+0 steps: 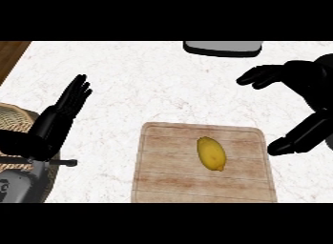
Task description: Pick the lemon from the cutting board and place it in the pot
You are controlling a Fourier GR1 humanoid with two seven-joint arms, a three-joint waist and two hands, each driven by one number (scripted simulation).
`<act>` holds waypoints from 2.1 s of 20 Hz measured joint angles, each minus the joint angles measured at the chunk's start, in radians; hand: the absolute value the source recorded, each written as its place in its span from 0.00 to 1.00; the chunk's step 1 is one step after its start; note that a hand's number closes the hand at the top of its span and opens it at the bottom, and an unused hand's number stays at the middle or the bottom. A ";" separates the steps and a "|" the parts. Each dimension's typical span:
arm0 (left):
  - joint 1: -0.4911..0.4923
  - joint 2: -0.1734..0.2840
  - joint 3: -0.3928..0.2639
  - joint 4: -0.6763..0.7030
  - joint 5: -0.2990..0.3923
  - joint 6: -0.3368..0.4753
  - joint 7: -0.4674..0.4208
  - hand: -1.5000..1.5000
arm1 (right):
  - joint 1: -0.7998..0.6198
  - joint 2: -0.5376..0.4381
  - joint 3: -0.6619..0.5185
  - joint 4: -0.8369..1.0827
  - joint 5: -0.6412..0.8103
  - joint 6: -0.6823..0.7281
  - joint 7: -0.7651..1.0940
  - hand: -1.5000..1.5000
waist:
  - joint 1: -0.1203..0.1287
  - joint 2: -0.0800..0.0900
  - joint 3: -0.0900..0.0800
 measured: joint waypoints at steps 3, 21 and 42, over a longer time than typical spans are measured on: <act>0.009 0.003 0.004 -0.006 0.005 -0.005 -0.001 0.50 | -0.034 -0.040 0.012 0.021 0.077 0.016 -0.073 0.00 | -0.007 0.000 0.000; 0.060 0.013 0.034 -0.024 0.041 0.017 -0.001 0.50 | -0.175 -0.141 0.403 0.034 0.563 -0.131 -0.223 0.00 | -0.055 -0.018 -0.001; 0.108 0.017 0.064 -0.045 0.066 0.027 -0.002 0.50 | -0.166 -0.025 0.613 0.206 0.749 -0.290 -0.349 0.00 | -0.095 -0.028 0.001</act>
